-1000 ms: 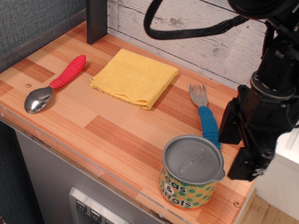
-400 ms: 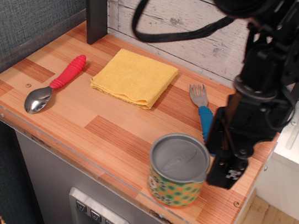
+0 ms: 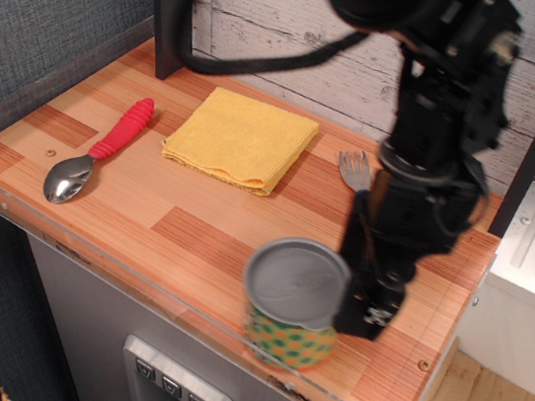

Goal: Moved can to right next to the red spoon

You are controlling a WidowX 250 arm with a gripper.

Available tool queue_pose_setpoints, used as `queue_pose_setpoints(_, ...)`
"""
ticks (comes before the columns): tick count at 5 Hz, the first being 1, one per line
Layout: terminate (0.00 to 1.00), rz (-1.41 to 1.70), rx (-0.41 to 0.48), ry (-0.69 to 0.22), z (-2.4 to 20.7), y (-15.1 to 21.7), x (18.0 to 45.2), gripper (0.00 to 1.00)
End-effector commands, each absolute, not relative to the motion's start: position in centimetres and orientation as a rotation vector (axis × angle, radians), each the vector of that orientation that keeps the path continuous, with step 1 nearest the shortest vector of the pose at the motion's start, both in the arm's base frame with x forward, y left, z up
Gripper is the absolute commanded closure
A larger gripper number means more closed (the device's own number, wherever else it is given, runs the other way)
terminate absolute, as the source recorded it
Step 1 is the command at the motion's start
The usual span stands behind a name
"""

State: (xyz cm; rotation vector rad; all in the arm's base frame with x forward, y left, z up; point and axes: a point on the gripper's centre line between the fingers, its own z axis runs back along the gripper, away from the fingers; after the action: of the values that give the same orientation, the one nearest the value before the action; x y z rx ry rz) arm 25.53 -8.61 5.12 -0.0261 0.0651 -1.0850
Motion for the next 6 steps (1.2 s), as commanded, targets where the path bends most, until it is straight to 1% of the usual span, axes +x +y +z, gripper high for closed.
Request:
queue_pose_setpoints(1,0.00,-1.190,0.019,0.086,6.1,-4.8,24.0,0.00)
queue_pose_setpoints(3,0.00,-1.249,0.065,0.158,5.3,-2.4,24.6,0.00)
queue_pose_setpoints(4,0.00,-1.242,0.077,0.174,5.2,-0.8,25.2,0.00)
queue_pose_setpoints(5,0.00,-1.221,0.087,0.209,4.8,0.6,25.8,0.00)
queue_pose_setpoints(6,0.00,-1.210,0.106,0.228,4.7,1.4,26.3,0.00)
